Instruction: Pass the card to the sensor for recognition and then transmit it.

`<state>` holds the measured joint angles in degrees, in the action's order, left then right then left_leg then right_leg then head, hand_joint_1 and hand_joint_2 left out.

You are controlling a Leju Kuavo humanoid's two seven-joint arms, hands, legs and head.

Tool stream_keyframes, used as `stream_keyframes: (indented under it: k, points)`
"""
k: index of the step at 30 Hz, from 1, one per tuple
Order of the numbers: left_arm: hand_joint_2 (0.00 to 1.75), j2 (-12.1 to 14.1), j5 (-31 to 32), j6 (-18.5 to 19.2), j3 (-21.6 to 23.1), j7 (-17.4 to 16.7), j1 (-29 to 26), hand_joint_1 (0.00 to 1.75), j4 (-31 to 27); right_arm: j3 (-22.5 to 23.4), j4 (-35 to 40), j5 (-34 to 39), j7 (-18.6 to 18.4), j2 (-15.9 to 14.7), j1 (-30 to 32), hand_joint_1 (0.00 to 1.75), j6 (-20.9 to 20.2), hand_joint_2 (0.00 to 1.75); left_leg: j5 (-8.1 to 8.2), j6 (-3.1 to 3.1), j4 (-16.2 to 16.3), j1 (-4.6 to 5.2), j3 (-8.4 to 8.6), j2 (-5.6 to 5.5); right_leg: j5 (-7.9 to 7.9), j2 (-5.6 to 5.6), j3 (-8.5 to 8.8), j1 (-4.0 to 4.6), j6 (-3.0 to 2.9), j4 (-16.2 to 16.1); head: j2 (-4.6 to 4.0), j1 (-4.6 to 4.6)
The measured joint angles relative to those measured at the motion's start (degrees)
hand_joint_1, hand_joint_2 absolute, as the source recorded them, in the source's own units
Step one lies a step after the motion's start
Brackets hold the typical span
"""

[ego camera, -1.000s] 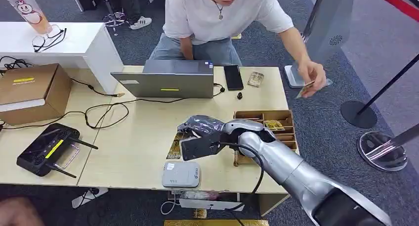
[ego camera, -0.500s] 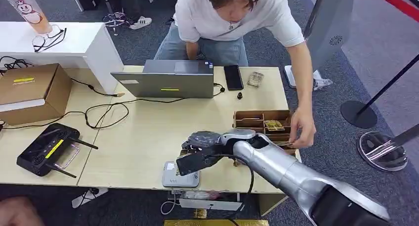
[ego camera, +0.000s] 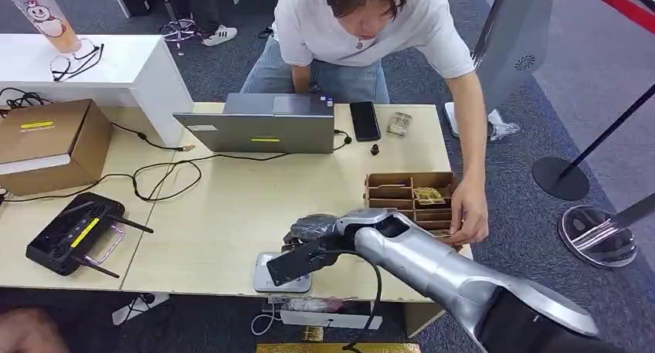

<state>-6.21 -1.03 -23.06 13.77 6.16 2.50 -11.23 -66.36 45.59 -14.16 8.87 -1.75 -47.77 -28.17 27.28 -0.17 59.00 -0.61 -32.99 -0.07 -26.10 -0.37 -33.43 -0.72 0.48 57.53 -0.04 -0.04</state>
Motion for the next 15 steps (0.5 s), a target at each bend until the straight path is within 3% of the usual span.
stream_keyframes:
  k: [15]
  points:
    - [0.00, -0.6, 0.0, -0.6, 0.0, 0.5, 0.3, 0.00, 0.0, -0.9, -6.4, 5.4, -3.3, 7.0, -2.2, 1.75, 0.0, 1.75, -0.01, -0.01, 0.0, -0.02, 0.00, 0.00, 0.01, 0.00, 0.00, 0.02, -0.01, 0.0, 0.00, 0.00]
